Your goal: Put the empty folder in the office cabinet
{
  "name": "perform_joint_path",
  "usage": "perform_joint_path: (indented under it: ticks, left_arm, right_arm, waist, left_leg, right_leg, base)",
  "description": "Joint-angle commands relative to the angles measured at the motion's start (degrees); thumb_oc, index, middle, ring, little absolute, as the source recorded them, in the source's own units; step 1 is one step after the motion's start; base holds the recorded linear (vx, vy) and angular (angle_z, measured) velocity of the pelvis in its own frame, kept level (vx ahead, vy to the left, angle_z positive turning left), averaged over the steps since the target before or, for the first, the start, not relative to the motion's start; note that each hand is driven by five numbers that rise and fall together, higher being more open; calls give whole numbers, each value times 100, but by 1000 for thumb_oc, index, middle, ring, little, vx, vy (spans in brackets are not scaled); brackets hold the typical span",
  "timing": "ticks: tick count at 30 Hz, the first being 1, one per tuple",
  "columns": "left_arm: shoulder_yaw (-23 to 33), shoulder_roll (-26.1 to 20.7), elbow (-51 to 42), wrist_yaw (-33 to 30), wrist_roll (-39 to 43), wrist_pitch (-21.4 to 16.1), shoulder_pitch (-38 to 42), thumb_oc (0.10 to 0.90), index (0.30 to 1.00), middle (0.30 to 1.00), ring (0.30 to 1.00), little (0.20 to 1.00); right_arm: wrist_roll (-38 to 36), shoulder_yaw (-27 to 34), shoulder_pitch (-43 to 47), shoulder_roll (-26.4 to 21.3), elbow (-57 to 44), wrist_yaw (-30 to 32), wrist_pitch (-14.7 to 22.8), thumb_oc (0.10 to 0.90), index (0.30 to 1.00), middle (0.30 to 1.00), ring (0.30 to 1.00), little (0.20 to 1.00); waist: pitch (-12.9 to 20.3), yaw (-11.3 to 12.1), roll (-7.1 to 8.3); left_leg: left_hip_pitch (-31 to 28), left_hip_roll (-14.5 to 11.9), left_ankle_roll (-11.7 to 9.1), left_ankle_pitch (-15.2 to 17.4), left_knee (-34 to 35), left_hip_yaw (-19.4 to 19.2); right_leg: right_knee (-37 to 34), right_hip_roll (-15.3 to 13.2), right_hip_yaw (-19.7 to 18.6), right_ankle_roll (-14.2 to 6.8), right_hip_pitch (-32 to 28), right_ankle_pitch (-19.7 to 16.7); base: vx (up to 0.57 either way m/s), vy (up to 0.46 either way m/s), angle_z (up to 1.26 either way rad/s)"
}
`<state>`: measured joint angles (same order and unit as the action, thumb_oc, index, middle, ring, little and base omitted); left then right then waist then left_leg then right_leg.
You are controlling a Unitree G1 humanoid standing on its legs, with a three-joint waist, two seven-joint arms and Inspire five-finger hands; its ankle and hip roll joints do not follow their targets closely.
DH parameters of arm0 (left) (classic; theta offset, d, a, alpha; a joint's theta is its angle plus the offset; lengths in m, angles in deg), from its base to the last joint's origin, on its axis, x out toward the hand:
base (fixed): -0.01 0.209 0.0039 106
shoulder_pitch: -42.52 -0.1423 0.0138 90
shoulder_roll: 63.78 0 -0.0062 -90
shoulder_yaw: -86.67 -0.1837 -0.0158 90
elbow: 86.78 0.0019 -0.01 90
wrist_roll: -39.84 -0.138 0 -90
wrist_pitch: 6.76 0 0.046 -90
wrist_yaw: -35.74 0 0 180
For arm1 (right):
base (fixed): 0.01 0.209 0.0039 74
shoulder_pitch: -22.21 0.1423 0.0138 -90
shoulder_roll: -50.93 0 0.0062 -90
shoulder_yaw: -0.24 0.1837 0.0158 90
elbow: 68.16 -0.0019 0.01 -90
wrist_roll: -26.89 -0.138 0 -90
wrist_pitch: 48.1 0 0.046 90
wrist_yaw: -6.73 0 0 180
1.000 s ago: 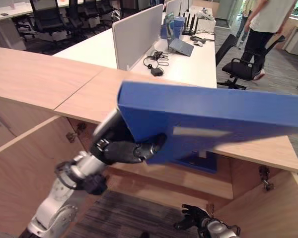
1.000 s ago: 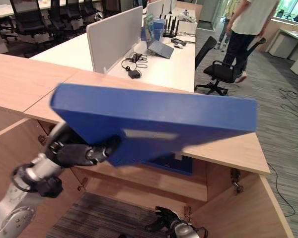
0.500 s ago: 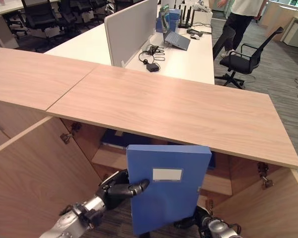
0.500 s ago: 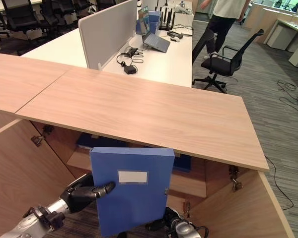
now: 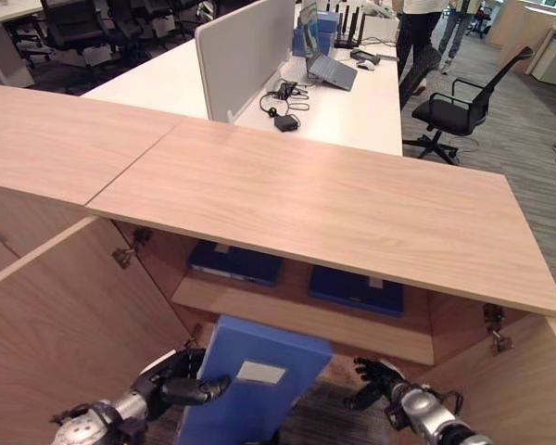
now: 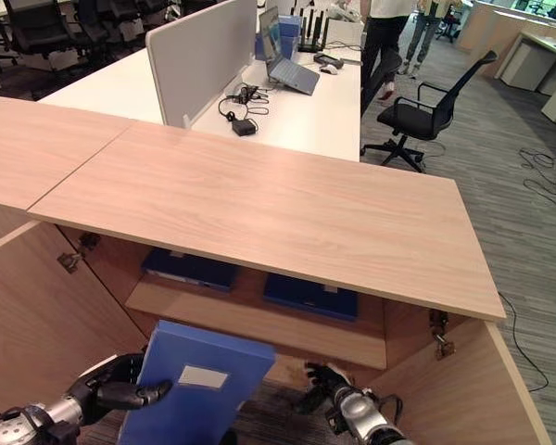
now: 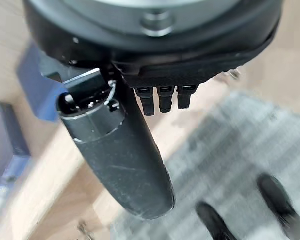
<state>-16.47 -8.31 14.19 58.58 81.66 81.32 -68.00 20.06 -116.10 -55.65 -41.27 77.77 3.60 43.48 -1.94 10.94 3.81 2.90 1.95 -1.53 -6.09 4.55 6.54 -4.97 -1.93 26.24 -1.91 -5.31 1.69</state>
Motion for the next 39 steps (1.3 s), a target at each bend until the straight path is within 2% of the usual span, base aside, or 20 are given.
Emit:
perform_joint_path:
  ticks: [1,2,4,6,7,9,12,15,24,30,34,35,39]
  left_arm:
    - [112,-131,-559,322,50,-487,50,400,300,300,300,300]
    - [133,-94,-576,327,78,-489,65,400,300,300,300,300]
    - [104,94,-544,376,181,-513,185,400,300,300,300,300]
    - [91,167,-527,386,221,-495,219,400,300,300,300,300]
    - [53,400,-467,395,391,-423,308,400,300,300,300,300]
    - [-7,560,-450,415,491,-393,430,400,300,300,300,300]
    - [-88,624,-404,403,478,-402,527,400,300,300,300,300]
    - [-194,723,-320,447,395,-435,761,400,300,300,300,300]
    - [-36,851,-395,478,312,-568,1012,400,300,300,300,300]
    - [-97,1006,-102,508,5,-695,1286,400,300,300,300,300]
    - [-96,1007,11,509,-172,-706,1358,400,300,300,300,300]
    - [-55,946,46,504,-229,-694,1383,400,300,300,300,300]
    - [16,904,101,521,-232,-689,1379,400,300,300,300,300]
  right_arm:
    - [-12,-40,500,-336,-512,76,366,800,900,900,900,900]
    - [-137,-24,460,-362,-629,8,384,800,900,900,900,900]
    - [-849,-43,273,-321,-998,-335,458,800,900,900,900,900]
    - [-998,-43,239,-283,-1046,-403,465,800,900,900,900,900]
    - [-1403,-27,171,-163,-1136,-498,484,800,900,900,900,900]
    - [-1782,-81,141,-47,-1249,-650,485,800,900,900,900,900]
    - [-2004,-184,131,0,-1397,-767,463,800,900,900,900,900]
    - [-2495,-550,104,-64,-1984,-1213,376,800,900,900,900,900]
    - [-2306,-973,288,-117,-2034,-1506,270,800,900,900,900,900]
    - [-2401,-1349,427,-270,-2502,-1929,200,800,900,900,900,900]
    - [-1901,-1550,659,-530,-2681,-2023,166,800,900,900,900,900]
    - [-1505,-1592,800,-737,-2660,-2022,158,800,900,900,900,900]
    - [-1391,-1539,867,-892,-2556,-2054,137,800,900,900,900,900]
  waist:
    - [259,-38,82]
    - [255,-43,79]
    - [242,-56,75]
    - [242,-63,77]
    - [236,-66,79]
    - [231,-72,77]
    - [227,-70,85]
    - [223,-68,111]
    - [229,10,110]
    - [228,35,117]
    - [231,42,137]
    - [231,38,148]
    - [238,38,155]
  left_leg:
    - [-146,21,61,625,45,117]
    - [-148,20,63,628,45,118]
    - [-165,28,61,634,45,113]
    - [-167,26,59,637,45,106]
    - [-175,28,59,639,45,95]
    - [-183,30,59,642,45,84]
    - [-189,30,55,646,45,71]
    - [-193,30,45,653,45,72]
    - [-191,45,36,649,45,102]
    - [-194,41,27,646,45,98]
    - [-193,41,22,651,45,96]
    - [-191,38,18,647,45,88]
    - [-194,31,15,645,45,85]
  right_leg:
    - [242,-205,-452,-408,202,15]
    - [247,-210,-451,-407,205,14]
    - [238,-214,-460,-403,196,12]
    - [233,-215,-466,-403,191,13]
    - [227,-217,-471,-401,190,8]
    - [221,-213,-485,-398,186,10]
    - [218,-212,-494,-394,179,13]
    - [216,-217,-502,-387,181,19]
    - [209,-225,-467,-381,173,21]
    - [211,-233,-446,-376,173,31]
    - [199,-230,-464,-374,169,29]
    - [194,-227,-470,-376,165,23]
    - [183,-225,-467,-379,160,17]
  base:
    - [0,0,0]
    - [0,0,0]
    - [0,0,0]
    - [0,0,0]
    - [0,0,0]
    - [0,0,0]
    - [0,0,0]
    - [0,0,0]
    - [0,0,0]
    - [0,0,0]
    - [0,0,0]
    - [0,0,0]
    - [0,0,0]
